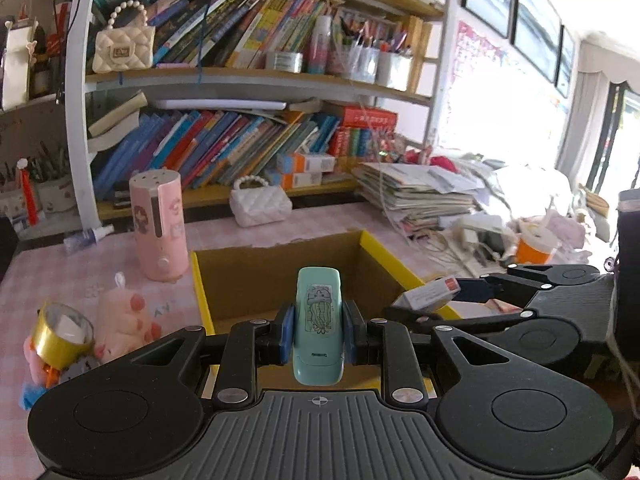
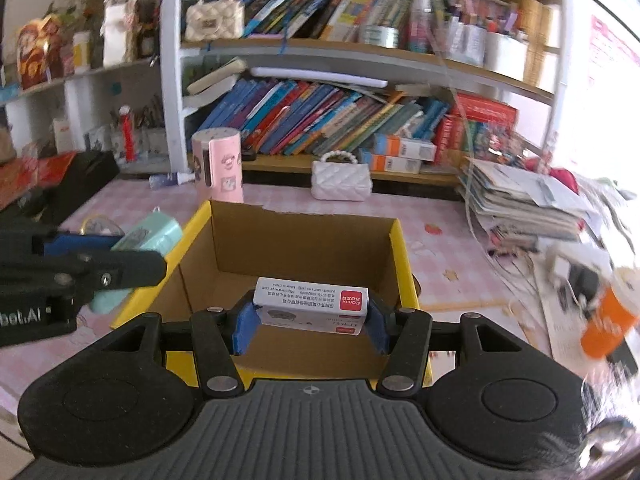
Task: Organize objects
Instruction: 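Lower both tools into the yellow box and open them to release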
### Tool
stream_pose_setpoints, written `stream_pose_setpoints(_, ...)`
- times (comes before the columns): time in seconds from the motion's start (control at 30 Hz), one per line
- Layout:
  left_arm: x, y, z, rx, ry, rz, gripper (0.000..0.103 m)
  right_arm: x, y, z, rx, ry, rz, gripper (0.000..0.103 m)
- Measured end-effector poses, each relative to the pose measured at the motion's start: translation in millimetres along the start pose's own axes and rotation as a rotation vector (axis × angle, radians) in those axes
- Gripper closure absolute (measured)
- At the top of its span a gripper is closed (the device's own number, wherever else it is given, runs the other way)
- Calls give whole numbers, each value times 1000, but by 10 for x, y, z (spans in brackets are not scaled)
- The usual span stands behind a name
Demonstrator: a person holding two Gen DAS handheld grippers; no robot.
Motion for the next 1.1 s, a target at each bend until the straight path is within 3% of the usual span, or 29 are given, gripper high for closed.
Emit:
stream_pose_setpoints(0.5,-16,-52,-809,90,-84,3,80,-99,-22,-1027,171,-157,278,51)
stream_pose_setpoints(0.7,24,29,-1093,145,-102,1,80,-124,57,-1299,284,-216,356,51)
stream_pose_setpoints(0.9,4,132,-1303,197,-114,-10,80,-164,132,-1407,393,-257,360,51)
stream_pose_setpoints(1.1,-38,151,-1404,210,-106,-2,80,-341,192,-1371,431,-263,329,51)
Point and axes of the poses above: each gripper's, at about its wrist camera, not at the fingertips, and z roughly against the way its jaws point, x to its left, y to its underside, the point moved 5 cm from there along -z, roughly the way its jaws point, and after that the axes turned 7 degrees about -y, right-handed, at the moved point
